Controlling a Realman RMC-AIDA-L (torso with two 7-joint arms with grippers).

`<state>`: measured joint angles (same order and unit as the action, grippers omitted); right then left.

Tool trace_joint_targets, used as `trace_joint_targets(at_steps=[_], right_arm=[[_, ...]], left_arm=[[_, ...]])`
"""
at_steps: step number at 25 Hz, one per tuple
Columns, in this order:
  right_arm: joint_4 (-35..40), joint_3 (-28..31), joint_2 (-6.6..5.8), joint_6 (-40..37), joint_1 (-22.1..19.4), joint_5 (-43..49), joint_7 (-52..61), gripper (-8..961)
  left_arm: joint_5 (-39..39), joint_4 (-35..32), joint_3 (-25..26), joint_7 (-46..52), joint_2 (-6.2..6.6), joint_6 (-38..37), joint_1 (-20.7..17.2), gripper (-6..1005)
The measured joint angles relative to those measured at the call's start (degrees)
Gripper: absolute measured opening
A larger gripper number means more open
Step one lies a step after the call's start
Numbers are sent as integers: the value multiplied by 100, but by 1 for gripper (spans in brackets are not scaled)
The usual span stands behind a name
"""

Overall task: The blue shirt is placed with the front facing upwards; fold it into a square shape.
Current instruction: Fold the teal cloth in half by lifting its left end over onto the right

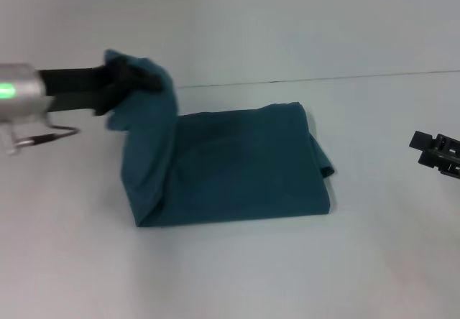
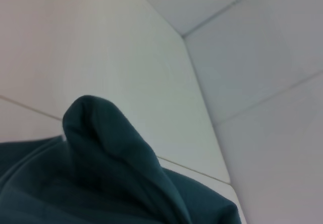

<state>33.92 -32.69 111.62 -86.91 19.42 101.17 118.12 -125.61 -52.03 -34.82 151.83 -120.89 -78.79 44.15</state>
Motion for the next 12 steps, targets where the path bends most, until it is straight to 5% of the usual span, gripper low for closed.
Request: trace_joint_targets(at_steps=[6, 12], right_arm=[[-56, 0, -10, 17, 0, 0, -14, 924], [-61, 0, -10, 26, -26, -1, -17, 924]], left_arm=[[66, 693, -691, -118, -278, 1044, 375, 73], [610, 1603, -1512, -385, -331, 2134, 561, 72]])
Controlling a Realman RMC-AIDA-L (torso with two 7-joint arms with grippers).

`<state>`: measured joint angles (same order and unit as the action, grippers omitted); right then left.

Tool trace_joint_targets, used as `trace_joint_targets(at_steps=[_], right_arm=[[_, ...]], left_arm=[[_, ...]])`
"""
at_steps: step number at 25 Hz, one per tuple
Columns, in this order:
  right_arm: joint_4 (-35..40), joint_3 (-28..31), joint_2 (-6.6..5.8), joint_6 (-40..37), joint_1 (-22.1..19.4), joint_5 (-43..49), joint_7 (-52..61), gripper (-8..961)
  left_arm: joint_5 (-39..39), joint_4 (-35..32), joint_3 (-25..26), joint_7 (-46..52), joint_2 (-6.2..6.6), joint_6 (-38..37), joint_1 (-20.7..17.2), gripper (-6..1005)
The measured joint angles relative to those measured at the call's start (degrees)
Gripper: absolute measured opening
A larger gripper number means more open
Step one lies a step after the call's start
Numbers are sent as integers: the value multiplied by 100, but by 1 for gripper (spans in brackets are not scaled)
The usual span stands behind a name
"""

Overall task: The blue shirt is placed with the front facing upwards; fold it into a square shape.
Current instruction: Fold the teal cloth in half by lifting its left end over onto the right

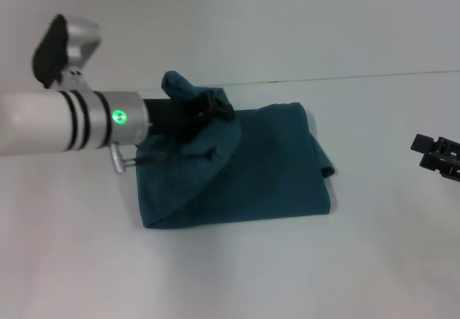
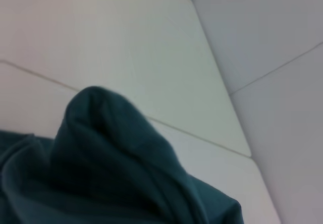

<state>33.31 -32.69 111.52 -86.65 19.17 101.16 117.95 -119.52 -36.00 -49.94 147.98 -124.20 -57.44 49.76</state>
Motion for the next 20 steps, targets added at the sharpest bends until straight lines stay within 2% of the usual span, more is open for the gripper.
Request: trace_joint_targets(at_steps=[8, 20], right_arm=[[-32, -11, 11, 3, 19, 0, 0, 924], [-62, -44, 1, 8, 5, 0, 0, 925]], left_arm=[[411, 230, -608, -27, -21, 516, 53, 71], [663, 407, -913, -114, -27, 704, 237, 73]])
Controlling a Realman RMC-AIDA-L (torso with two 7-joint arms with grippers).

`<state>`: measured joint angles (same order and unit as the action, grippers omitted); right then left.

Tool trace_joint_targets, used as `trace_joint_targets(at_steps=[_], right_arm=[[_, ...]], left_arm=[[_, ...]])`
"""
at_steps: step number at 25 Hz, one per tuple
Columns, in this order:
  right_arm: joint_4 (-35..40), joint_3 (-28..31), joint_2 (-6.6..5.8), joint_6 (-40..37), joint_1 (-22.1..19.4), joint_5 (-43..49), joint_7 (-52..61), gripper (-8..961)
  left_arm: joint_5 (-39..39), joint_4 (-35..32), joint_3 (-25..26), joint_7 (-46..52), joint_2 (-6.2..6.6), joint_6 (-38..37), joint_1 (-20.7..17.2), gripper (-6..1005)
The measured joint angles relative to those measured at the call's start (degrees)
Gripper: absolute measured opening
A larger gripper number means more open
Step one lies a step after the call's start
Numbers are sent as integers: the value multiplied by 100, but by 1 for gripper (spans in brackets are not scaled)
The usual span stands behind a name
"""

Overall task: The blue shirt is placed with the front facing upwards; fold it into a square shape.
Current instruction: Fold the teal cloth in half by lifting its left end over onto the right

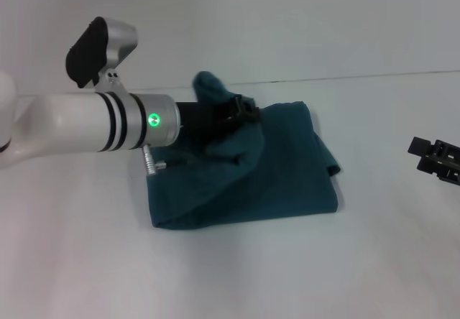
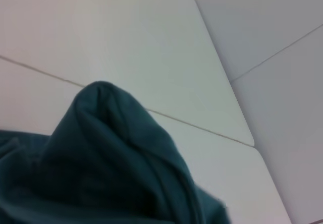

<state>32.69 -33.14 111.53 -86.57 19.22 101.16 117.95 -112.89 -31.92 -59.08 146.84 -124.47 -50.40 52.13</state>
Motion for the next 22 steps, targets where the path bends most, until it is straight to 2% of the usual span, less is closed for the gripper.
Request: trace_joint_targets(at_steps=[1, 7, 15, 20, 22], right_arm=[[-2, 0, 0, 0, -9, 0, 0, 925], [-10, 38, 7, 0, -23, 133, 0, 925], [-10, 37, 18, -5, -31, 157, 0, 925], [-9, 11, 9, -5, -20, 160, 0, 924], [11, -4, -13, -33, 8, 191, 2, 924]], left_arm=[[45, 15, -22, -12, -2, 8, 12, 73], [467, 43, -210, -211, -6, 15, 33, 233], [1408, 22, -210, -1113, 14, -474, -148, 560], [1700, -194, -161, -1356, 60, -765, -449, 765], [1689, -439, -42, -1344, 94, -951, -738, 850]])
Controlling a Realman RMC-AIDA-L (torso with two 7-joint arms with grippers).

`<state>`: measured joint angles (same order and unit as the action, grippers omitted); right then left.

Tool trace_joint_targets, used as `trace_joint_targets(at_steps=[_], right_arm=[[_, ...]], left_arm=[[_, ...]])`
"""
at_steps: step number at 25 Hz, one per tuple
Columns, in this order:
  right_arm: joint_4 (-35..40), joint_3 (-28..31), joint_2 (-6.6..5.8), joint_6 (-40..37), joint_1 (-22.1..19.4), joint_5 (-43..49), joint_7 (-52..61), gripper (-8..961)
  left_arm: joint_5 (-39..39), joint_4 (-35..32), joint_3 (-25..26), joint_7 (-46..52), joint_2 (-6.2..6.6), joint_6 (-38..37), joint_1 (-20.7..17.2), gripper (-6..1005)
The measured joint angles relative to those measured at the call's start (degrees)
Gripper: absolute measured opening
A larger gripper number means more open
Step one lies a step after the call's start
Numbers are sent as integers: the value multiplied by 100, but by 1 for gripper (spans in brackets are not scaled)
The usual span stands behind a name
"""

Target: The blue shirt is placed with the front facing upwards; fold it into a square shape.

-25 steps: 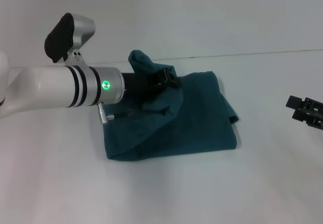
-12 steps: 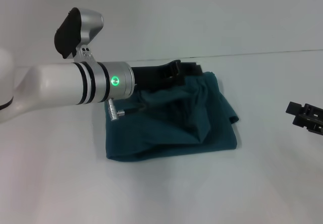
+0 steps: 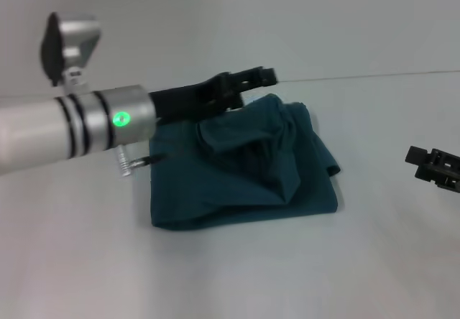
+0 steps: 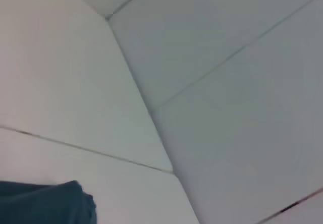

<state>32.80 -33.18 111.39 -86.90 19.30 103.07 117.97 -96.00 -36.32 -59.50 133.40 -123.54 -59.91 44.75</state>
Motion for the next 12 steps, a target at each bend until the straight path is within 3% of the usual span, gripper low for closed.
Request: trace_joint_targets(at_steps=[4, 7, 12], right_arm=[[65, -4, -117, -105, 122, 314, 56, 924], [66, -4, -189, -139, 237, 576, 82, 925], [69, 25, -264, -149, 407, 841, 138, 925]], left_arm=[[-273, -348, 282, -8, 196, -720, -448, 930], [-1079, -411, 756, 49, 363, -1342, -596, 954], [-2300, -413, 1379, 578, 369, -1060, -735, 953]])
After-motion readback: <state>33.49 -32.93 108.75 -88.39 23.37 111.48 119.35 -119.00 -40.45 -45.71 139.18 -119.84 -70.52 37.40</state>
